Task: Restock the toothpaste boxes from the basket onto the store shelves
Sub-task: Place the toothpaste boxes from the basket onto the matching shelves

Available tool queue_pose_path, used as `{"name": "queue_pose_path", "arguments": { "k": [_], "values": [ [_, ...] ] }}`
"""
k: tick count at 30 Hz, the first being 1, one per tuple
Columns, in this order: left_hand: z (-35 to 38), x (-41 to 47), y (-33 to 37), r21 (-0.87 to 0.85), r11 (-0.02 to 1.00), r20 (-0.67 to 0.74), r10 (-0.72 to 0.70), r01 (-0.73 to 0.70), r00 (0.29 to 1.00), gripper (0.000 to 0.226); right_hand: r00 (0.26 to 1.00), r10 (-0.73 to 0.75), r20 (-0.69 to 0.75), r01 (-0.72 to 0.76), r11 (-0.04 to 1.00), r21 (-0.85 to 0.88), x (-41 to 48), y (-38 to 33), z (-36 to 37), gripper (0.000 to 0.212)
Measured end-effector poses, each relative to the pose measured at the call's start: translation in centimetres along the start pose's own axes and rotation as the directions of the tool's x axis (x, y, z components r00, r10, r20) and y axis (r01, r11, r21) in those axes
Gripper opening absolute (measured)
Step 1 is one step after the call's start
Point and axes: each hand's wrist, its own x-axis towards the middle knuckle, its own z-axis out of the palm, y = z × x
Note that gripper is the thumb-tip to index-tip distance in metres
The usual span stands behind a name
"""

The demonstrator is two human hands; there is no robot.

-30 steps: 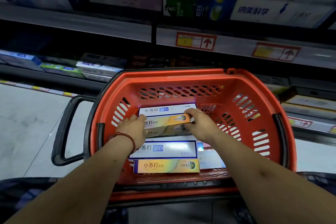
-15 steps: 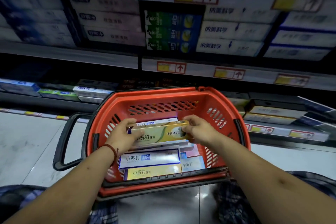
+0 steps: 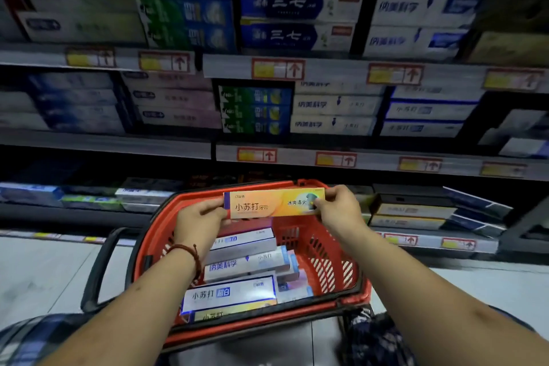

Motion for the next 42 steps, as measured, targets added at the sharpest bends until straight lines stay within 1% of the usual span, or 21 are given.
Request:
{"name": "queue_pose_path", "arguments": {
  "k": [2, 5, 7, 9, 11, 14, 18, 20, 23, 29, 33, 35, 39, 42],
  "values": [
    [1.2, -0.2, 1.6, -0.032, 0.999, 0.004, 0.02, -0.019, 1.0, 0.025, 1.0, -0.007, -0.017, 0.008, 0.998, 0.064, 0.2, -1.3, -1.7, 0.009],
    [3.8, -1.1, 4.0, -0.066, 0.996, 0.011, 0.057, -0.056, 0.998, 0.025, 0.999, -0.042, -0.028, 0.046, 0.986, 0.162, 0.0, -3.2, -4.3, 0.024],
    [5.8, -2.0, 5.8, -0.08, 0.993, 0.026, 0.087, -0.085, 0.996, 0.026, 0.995, -0.085, -0.057, 0.094, 0.978, 0.184, 0.2, -3.9, -6.1, 0.033],
    [7.9, -2.7, 7.4, -0.09, 0.991, 0.05, 0.107, -0.102, 0.993, 0.025, 0.99, -0.101, -0.101, 0.118, 0.976, 0.182, 0.6, -4.5, -8.1, 0.038],
    [10.1, -3.3, 8.9, -0.117, 0.989, 0.076, 0.103, -0.094, 0.992, 0.024, 0.98, -0.129, -0.154, 0.151, 0.979, 0.14, 1.4, -5.0, -10.4, 0.037],
    [13.5, -4.5, 10.9, -0.159, 0.981, 0.108, 0.131, -0.113, 0.985, 0.033, 0.962, -0.159, -0.221, 0.188, 0.975, 0.115, 2.5, -5.5, -14.2, 0.035],
    [17.7, -6.0, 13.3, -0.191, 0.968, 0.139, 0.192, -0.164, 0.972, 0.031, 0.957, -0.127, -0.262, 0.165, 0.978, 0.126, 3.5, -5.5, -19.2, 0.038],
    [19.7, -6.6, 14.5, -0.175, 0.964, 0.163, 0.227, -0.198, 0.96, 0.03, 0.949, -0.122, -0.291, 0.166, 0.977, 0.132, 4.1, -5.6, -21.5, 0.037],
    [22.5, -7.8, 16.5, -0.165, 0.952, 0.205, 0.289, -0.258, 0.935, 0.037, 0.927, -0.117, -0.356, 0.18, 0.972, 0.149, 5.2, -5.7, -24.9, 0.034],
    [27.7, -9.5, 20.0, -0.129, 0.922, 0.245, 0.387, -0.366, 0.889, 0.029, 0.87, -0.124, -0.477, 0.222, 0.963, 0.155, 6.9, -7.0, -31.2, 0.034],
    [31.4, -10.1, 22.8, -0.134, 0.906, 0.271, 0.423, -0.401, 0.865, 0.035, 0.829, -0.14, -0.541, 0.262, 0.953, 0.153, 8.3, -8.3, -35.2, 0.033],
    [33.1, -10.2, 24.1, -0.151, 0.893, 0.28, 0.451, -0.425, 0.848, 0.037, 0.801, -0.163, -0.576, 0.286, 0.949, 0.13, 9.1, -9.1, -36.9, 0.029],
    [36.1, -9.8, 26.1, -0.153, 0.853, 0.298, 0.521, -0.499, 0.8, 0.039, 0.767, -0.241, -0.595, 0.35, 0.934, 0.073, 11.0, -10.6, -39.6, 0.03],
    [38.2, -9.2, 27.3, -0.129, 0.827, 0.295, 0.559, -0.547, 0.775, 0.042, 0.754, -0.252, -0.606, 0.358, 0.932, 0.057, 12.6, -11.5, -40.9, 0.031]
  ]
}}
